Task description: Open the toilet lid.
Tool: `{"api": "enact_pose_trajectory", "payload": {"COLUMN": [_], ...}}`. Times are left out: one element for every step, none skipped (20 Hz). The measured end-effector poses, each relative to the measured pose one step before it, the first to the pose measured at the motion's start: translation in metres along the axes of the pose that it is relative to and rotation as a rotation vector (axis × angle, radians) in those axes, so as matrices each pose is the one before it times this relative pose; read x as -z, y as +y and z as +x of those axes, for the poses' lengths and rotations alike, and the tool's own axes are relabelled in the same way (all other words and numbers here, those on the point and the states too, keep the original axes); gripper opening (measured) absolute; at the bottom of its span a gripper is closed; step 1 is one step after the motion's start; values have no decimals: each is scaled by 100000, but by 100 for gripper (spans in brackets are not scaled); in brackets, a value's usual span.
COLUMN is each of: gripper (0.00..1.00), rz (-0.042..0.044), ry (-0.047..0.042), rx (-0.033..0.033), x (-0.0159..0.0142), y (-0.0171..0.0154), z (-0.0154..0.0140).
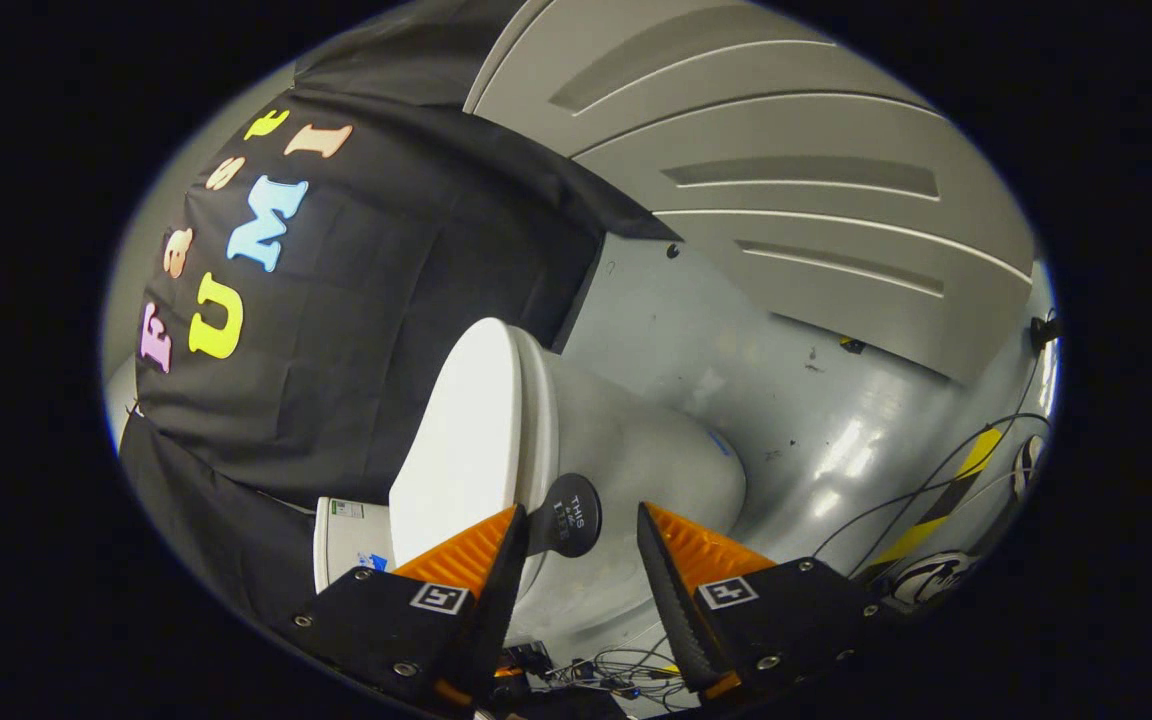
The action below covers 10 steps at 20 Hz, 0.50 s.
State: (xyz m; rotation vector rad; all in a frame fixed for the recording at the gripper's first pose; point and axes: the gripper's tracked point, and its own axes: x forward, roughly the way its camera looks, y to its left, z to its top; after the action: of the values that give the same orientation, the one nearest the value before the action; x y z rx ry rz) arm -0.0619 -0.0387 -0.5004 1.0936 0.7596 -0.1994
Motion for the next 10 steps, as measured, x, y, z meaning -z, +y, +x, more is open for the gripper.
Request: {"api": "enact_pose_trajectory", "payload": {"gripper": [66, 60, 53, 47, 43, 38, 35, 31, 30, 27], "rz": [120, 523, 711, 463, 302, -630, -1367, -575, 617, 605], "ry": [-213, -193, 465, 1044, 389, -854, -56, -23, -27, -311], "rx": [-1024, -955, -1137, -401, -1309, -698, 6, -109, -171, -724], "x": [-65, -222, 45, 146, 135, -222, 204, -147, -283, -170], "y": [174, 38, 116, -49, 71, 213, 49, -57, -125, 112], "z": [253, 176, 195, 232, 18, 129, 137, -99, -60, -210]}}
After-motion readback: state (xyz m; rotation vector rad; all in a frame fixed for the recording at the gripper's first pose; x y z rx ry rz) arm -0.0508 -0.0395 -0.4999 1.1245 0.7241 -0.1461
